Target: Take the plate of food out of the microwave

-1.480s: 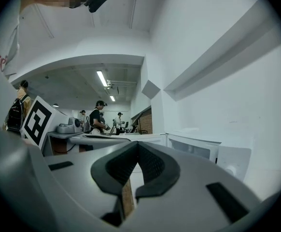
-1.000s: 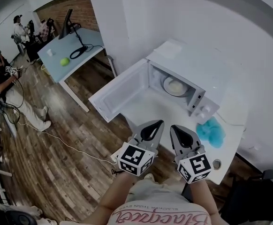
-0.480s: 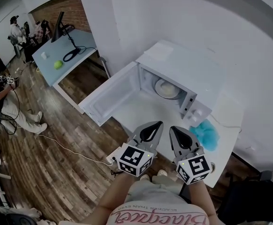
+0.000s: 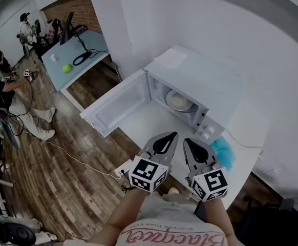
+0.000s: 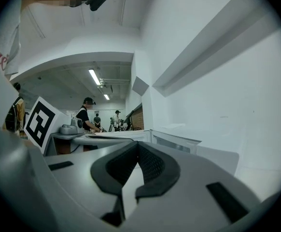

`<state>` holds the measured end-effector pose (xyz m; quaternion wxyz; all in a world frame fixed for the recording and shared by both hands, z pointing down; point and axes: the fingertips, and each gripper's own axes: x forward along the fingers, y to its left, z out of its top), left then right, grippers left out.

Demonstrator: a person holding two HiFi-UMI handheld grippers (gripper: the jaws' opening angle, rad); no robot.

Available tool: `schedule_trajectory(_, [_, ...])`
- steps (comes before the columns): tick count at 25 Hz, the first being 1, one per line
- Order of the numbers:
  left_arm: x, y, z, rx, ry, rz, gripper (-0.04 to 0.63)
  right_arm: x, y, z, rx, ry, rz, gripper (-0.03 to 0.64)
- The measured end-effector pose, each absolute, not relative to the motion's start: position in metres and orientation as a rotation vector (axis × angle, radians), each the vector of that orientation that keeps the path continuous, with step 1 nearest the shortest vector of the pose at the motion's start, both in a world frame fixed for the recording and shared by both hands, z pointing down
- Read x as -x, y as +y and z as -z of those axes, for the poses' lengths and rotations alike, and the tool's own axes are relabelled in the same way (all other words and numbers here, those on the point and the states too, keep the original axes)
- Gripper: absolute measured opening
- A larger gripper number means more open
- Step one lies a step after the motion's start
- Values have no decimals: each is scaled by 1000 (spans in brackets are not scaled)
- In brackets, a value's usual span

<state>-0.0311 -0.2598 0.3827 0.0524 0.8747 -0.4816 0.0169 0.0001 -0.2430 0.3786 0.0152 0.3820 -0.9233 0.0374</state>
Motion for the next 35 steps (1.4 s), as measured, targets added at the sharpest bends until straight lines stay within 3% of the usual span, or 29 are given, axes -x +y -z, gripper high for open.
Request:
schedule_trajectory(16, [24, -300, -390, -2658, -1350, 83, 8, -14, -276, -391, -1256, -2847, -163, 11])
schedule_trajectory(19, [27, -314, -401, -2647, -1283, 53, 91, -12, -288, -393, -1315, -2820, -175, 11])
schedule_trajectory(25, [40, -343, -416, -2632, -1221, -2, 193, -2, -306, -401, -1396, -2757, -202, 11])
schedule_trajectory(35, [63, -379, -450, -2536, -1097, 13, 193, 20, -335, -417, -1495, -2667, -252, 11])
